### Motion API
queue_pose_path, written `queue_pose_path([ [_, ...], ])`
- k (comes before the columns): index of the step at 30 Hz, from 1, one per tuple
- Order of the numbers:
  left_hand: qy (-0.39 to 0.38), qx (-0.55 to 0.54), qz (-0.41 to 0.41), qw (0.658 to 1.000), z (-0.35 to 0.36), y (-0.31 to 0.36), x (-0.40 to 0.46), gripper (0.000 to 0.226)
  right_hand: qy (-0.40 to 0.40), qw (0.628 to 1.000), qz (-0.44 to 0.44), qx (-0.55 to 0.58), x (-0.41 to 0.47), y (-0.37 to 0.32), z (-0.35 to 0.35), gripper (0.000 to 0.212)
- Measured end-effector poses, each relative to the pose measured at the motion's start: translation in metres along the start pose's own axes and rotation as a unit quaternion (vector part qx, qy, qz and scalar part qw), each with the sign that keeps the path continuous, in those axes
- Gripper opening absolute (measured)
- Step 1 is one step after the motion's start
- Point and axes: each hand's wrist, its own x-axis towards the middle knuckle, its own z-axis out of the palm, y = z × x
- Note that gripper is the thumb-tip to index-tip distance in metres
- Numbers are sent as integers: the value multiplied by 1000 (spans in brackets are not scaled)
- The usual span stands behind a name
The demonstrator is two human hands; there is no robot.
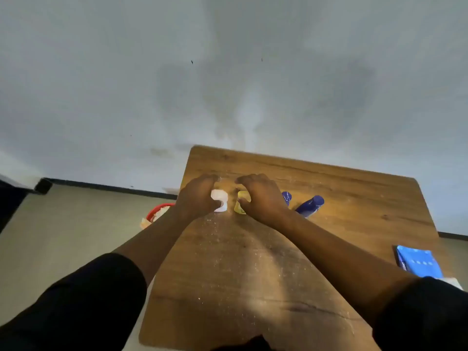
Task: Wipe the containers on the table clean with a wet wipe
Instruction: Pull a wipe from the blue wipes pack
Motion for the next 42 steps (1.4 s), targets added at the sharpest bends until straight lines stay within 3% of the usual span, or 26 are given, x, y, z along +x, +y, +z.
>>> queue_pose_path([
  [9,49,-18,-6,999,14,-19,1,41,8,1000,-1,-7,20,-5,18,45],
  [19,57,-56,-1,997,0,-13,-39,39,13,996,-55,74,-7,-28,23,48],
  [33,-21,-158,23,987,57,37,-101,36,12,972,68,226,-117,29,67,36],
  [42,-48,-168,65,982,107,89,-117,35,46,962,133,235,-170,68,80,27],
])
